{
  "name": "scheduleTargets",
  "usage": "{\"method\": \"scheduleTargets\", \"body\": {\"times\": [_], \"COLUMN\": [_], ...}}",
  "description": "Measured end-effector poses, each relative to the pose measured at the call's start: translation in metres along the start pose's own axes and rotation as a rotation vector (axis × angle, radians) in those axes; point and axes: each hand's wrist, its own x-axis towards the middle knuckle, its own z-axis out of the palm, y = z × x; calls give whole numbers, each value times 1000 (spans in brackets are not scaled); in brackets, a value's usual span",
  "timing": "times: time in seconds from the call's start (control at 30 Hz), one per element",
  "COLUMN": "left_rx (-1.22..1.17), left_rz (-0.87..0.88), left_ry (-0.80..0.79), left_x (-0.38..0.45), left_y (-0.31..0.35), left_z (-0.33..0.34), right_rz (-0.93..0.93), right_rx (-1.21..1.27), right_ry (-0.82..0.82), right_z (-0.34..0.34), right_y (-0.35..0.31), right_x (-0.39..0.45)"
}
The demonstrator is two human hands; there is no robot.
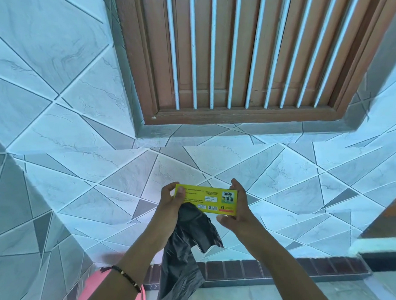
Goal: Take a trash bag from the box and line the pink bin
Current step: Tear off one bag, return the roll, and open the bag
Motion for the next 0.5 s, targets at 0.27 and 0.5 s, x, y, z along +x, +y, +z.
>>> {"method": "scheduleTargets", "body": {"times": [0.27,0.5], "left_rx": [103,361], "left_rz": [23,196], "left_ry": [11,-7], "left_x": [19,39], "left_y": [8,20], "left_z": [4,11], "right_rz": [-123,-135], "right_rx": [-139,-339], "right_ry": [169,229], "right_z": [-30,-60], "right_y": [2,-12], "right_x": [24,62]}}
